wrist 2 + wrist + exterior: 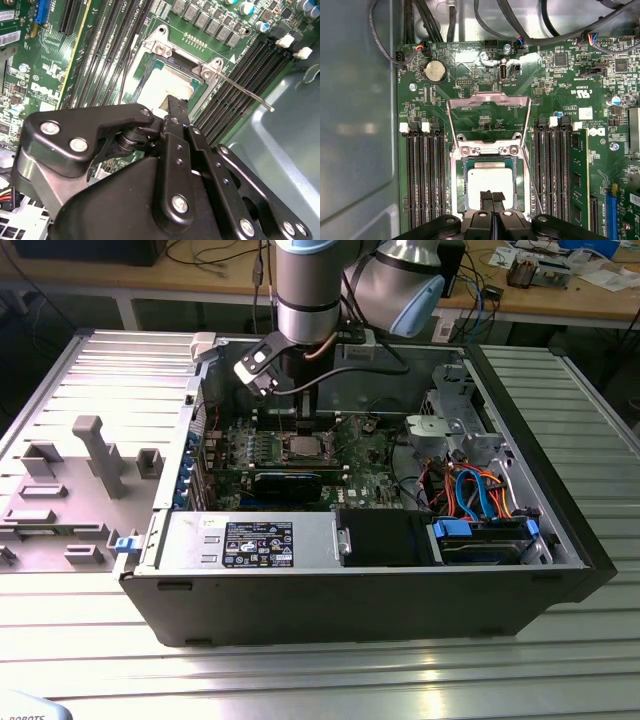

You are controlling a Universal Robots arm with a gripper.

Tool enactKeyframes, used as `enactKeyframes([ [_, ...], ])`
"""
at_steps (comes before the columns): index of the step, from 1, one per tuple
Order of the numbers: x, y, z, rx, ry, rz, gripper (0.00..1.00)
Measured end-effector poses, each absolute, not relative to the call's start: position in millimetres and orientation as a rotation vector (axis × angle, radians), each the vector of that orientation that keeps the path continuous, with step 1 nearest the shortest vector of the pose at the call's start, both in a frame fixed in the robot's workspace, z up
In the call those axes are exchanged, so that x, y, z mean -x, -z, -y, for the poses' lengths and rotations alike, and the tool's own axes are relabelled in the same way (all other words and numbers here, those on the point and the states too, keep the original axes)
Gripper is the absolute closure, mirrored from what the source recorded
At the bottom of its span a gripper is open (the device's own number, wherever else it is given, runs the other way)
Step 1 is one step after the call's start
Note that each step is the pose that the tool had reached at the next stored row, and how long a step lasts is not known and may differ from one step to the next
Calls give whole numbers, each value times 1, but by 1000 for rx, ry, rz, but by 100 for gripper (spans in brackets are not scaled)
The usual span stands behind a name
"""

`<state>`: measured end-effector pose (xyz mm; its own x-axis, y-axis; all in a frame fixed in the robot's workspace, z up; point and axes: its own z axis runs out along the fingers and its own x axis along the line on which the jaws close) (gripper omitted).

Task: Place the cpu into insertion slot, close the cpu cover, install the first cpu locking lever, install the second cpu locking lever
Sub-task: 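Close the cpu cover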

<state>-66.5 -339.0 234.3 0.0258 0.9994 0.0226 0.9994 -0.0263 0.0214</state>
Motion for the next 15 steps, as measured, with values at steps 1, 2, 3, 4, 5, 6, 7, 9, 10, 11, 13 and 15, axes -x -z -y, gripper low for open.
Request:
enactKeyframes([
  [1,66,-236,339,2250,49,2192,89],
  [2,66,-237,339,2250,49,2192,89],
  [3,66,-238,339,2250,49,2192,89],
  [4,66,-239,339,2250,49,2192,89],
  [5,66,-240,339,2249,49,2192,89],
  [6,66,-241,339,2250,49,2192,89],
  [7,66,-242,339,2250,48,2192,89],
  [9,66,-243,339,2250,47,2193,89],
  [10,66,-243,339,2250,47,2193,89],
  [11,66,-244,339,2250,47,2193,89],
  [13,66,-246,339,2250,47,2193,89],
  [15,66,-248,339,2251,47,2193,89],
])
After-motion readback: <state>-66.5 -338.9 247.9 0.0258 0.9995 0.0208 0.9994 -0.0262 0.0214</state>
